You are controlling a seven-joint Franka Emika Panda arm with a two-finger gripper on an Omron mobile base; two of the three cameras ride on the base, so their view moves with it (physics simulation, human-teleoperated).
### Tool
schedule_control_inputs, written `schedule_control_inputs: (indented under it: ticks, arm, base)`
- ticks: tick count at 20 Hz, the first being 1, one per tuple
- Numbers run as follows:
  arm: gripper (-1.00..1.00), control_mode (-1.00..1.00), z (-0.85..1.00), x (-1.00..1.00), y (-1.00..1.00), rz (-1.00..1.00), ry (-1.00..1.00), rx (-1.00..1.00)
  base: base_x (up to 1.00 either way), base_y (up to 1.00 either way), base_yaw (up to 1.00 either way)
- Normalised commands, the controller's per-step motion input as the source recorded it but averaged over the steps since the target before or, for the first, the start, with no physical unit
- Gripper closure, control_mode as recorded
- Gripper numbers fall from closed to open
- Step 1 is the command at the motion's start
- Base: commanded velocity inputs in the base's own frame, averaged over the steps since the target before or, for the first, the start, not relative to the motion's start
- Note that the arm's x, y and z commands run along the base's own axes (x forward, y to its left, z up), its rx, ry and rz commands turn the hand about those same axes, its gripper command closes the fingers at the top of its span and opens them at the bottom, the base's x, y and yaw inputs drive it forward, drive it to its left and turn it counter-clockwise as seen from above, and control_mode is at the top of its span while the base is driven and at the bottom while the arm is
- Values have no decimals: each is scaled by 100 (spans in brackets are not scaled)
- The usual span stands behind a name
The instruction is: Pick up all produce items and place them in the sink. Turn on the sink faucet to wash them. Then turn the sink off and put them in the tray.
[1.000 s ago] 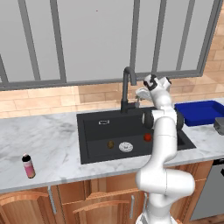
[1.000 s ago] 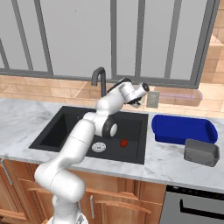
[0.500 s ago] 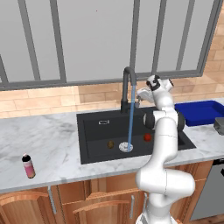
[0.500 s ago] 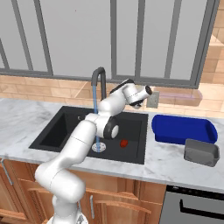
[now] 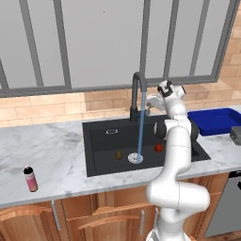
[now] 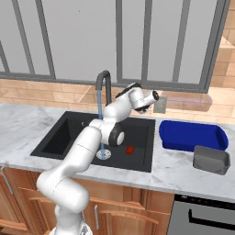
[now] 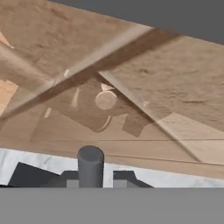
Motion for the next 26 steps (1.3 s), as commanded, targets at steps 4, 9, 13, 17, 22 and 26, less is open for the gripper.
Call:
schedule_control_inputs:
  ticks: [4,9,13,17,22,26]
  arm:
    - [100,-100,0,24,28,0,0,5]
    - [100,-100,0,20,36,0,0,7]
    - [100,-100,0,29,45,0,0,13]
    - [100,-100,0,35,57,0,0,12]
    - [100,-100,0,26,51,0,0,9]
    - [100,-100,0,11,54,0,0,4]
  base:
    - [0,0,0]
    - [0,0,0]
    - [0,0,0]
    - [0,0,0]
    - [0,0,0]
    - [0,0,0]
